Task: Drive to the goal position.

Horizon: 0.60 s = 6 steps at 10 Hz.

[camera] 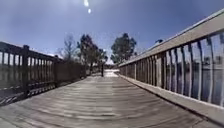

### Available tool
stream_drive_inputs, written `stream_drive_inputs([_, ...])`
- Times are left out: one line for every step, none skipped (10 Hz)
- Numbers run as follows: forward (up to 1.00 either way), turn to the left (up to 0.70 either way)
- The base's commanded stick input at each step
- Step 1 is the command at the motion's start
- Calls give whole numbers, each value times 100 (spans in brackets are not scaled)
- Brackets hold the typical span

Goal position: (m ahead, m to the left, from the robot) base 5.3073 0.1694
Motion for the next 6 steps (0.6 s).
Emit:
stream_drive_inputs([70,0])
stream_drive_inputs([70,0])
stream_drive_inputs([70,0])
stream_drive_inputs([70,0])
stream_drive_inputs([70,-17])
stream_drive_inputs([70,-33])
